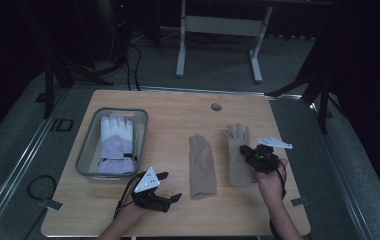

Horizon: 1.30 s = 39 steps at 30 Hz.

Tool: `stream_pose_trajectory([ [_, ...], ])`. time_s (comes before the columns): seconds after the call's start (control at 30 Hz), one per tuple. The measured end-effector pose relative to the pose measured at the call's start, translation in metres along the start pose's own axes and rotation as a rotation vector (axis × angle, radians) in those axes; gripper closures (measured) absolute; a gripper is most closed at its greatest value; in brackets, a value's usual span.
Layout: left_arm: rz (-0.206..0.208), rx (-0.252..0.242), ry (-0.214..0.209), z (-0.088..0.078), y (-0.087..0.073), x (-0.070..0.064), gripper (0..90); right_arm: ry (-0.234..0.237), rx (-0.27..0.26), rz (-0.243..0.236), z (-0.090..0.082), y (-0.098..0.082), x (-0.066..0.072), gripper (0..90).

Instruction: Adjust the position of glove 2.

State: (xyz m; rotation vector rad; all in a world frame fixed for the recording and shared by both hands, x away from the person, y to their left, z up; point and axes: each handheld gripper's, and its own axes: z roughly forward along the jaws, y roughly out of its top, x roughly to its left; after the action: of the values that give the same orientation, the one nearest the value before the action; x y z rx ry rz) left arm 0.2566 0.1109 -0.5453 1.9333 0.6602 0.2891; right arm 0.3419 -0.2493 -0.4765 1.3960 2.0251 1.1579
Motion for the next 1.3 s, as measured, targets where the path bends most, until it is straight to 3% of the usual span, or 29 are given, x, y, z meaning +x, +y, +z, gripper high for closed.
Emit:
stream_pose_trajectory([
  [0.17, 0.0, -0.005, 0.001, -0.001, 0.0, 0.0, 13.3, 0.018, -0.01, 0.01, 0.007, 0.009, 0.03, 83.8],
  [0.33, 0.004, -0.008, 0.001, -0.003, 0.001, 0.0, 13.3, 0.053, -0.001, 0.052, 0.021, 0.012, 0.055, 83.8],
  [0.57, 0.003, -0.012, -0.003, -0.004, 0.001, 0.0, 13.4, 0.076, -0.001, 0.045, 0.037, 0.015, 0.088, 83.6],
  [0.7, 0.006, -0.007, -0.008, -0.002, 0.0, -0.002, 13.3, 0.07, 0.009, 0.044, 0.043, 0.007, 0.094, 83.4],
  [0.93, -0.001, -0.01, -0.012, -0.001, 0.001, -0.002, 13.3, 0.064, 0.086, 0.049, 0.063, -0.019, 0.095, 82.6],
  [1.1, -0.033, -0.017, -0.026, 0.0, 0.0, -0.001, 13.3, 0.05, 0.125, 0.016, 0.07, -0.029, 0.097, 81.7],
  [1.3, -0.038, -0.03, -0.03, 0.001, 0.001, -0.003, 13.3, 0.054, 0.15, -0.013, 0.079, -0.04, 0.097, 80.3],
])
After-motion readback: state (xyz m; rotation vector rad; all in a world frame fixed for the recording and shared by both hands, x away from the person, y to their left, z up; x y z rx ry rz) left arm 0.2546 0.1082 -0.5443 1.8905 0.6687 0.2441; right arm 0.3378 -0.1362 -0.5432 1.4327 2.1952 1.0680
